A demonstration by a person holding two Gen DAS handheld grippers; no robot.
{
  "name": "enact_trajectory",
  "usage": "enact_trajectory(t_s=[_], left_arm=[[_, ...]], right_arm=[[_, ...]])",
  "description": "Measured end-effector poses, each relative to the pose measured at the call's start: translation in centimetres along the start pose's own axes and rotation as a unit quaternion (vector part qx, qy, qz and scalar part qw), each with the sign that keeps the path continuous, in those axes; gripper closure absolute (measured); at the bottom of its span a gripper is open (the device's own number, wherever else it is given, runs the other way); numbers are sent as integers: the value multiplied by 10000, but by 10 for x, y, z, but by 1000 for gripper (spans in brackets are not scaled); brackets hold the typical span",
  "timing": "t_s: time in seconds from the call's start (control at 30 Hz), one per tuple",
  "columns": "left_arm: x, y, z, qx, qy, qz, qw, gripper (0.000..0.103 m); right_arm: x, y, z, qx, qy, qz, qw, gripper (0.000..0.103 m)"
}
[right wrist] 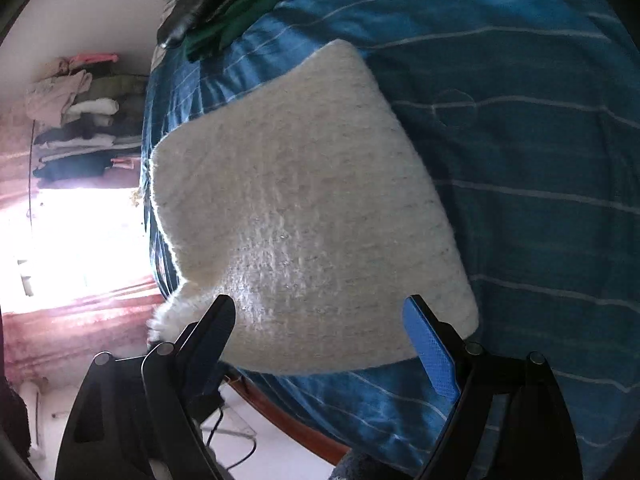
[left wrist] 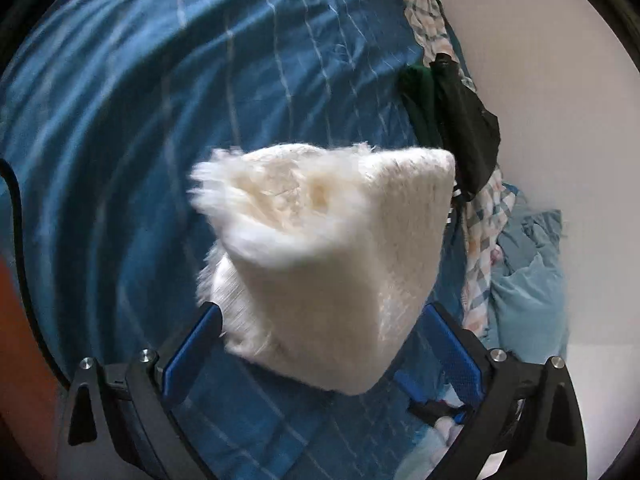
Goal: Fold large clothes
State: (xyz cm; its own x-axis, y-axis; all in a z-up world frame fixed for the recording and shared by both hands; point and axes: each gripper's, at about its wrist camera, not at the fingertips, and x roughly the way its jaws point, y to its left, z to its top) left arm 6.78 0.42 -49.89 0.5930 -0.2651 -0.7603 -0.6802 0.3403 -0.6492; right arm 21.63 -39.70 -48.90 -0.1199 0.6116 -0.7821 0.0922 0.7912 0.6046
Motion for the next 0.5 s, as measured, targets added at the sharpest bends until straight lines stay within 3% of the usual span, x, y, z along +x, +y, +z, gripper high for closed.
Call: enact_trajectory(t_s=[0.13, 0.2, 0.23, 0.27, 0.3, 0.37, 0.5], left_arm=[[30, -5, 9, -239, -160, 54, 9996, 2], [53, -16, 24, -140, -305, 394, 9987, 5], [60, -21, 30, -101, -467, 623, 9969, 18], [63, -23, 33, -79, -492, 904, 9947, 61], [65, -24, 34, -77, -483, 1018, 9936, 85], [53, -23, 29, -87, -619, 1034, 9927, 88], [18, -15, 1, -66, -749, 1162, 9904, 90]], right_arm=[[5, 6, 5, -100, 21, -79, 9999, 16], [8, 4, 9, -43, 20, -122, 9999, 16], [6, 2, 8, -44, 16, -134, 9999, 16], [7, 2, 9, -81, -7, -219, 9997, 16], [8, 2, 11, -124, -14, -272, 9996, 16], [12, 1, 16, -104, -7, -424, 9990, 16], [8, 6, 22, -123, -13, -315, 9994, 16]])
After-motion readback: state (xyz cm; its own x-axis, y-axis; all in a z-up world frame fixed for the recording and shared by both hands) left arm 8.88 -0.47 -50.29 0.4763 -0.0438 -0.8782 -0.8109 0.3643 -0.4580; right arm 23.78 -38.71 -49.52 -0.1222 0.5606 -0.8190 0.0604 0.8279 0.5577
